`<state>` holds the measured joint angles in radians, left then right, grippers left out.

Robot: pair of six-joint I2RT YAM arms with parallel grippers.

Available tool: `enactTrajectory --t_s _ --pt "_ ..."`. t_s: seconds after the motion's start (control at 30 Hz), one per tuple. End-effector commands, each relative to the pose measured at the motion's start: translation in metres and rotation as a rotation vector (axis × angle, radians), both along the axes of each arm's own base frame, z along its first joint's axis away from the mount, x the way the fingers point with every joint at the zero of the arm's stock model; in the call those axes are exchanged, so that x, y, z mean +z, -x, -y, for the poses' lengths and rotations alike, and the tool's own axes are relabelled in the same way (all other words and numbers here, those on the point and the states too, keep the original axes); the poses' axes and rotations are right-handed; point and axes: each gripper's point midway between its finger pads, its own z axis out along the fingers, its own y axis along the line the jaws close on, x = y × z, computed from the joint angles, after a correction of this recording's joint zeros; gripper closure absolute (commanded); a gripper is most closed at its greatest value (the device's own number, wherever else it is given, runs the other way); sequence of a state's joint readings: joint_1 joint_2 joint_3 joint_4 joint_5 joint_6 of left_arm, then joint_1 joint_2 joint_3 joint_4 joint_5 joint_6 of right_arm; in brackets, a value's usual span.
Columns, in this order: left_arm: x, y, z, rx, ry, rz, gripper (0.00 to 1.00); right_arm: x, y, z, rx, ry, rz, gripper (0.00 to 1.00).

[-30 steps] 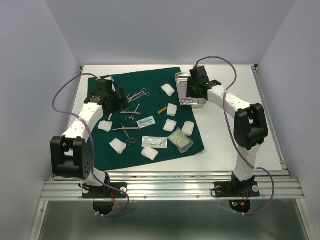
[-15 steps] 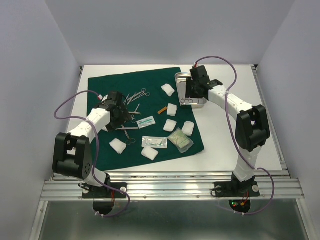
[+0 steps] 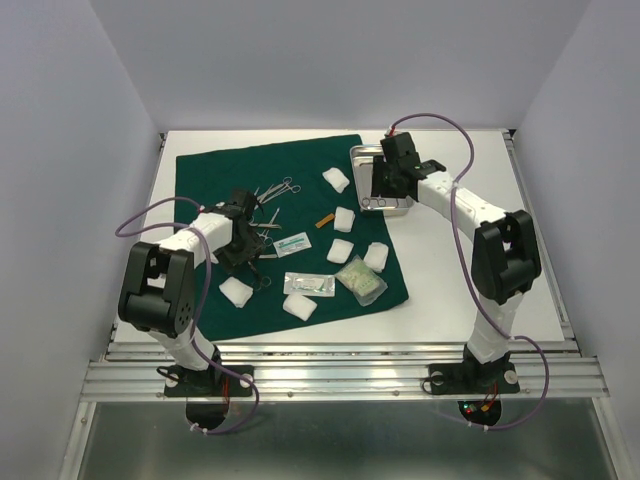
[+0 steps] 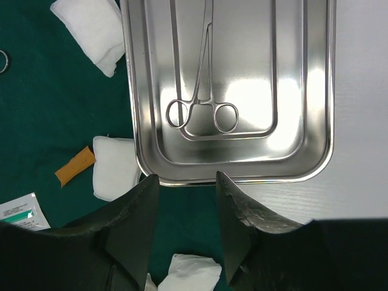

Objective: Prepare the surgical pack
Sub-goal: Pick up the medical item from the surgical kit.

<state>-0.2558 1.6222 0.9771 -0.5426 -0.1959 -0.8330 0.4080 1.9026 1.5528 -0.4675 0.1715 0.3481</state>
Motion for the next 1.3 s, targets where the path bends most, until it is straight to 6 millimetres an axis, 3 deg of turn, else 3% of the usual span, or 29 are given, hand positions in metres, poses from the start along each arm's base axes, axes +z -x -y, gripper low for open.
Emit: enactTrajectory --t_s 0.0,0.23,0.5,0.97,1.13,1.27 --pt "0.007 -0.015 -0.002 0.049 -0.024 0.044 0.26 0.023 0.007 -0.002 0.014 -0.019 0.043 0.52" --pt "0.003 -0.02 -0.001 0.043 -0.025 0.045 0.31 0.023 0.008 -0.002 0.014 -0.022 0.04 0.52" --pt "0.014 -0.032 -0.001 0.031 -0.03 0.098 0.33 0.021 0.007 -0.005 0.021 -0.031 0.03 0.52" --pt "0.007 -0.044 0.0 0.011 -0.044 0.098 0.42 0.014 0.012 -0.011 0.028 -0.038 0.004 0.52" --pt "0.003 -0.046 0.002 0.004 -0.044 0.082 0.57 0.01 0.012 -0.011 0.025 -0.042 -0.005 0.52" --pt "0.01 -0.049 0.001 0.002 -0.054 0.101 0.63 0.011 0.012 -0.01 0.021 -0.038 -0.002 0.52"
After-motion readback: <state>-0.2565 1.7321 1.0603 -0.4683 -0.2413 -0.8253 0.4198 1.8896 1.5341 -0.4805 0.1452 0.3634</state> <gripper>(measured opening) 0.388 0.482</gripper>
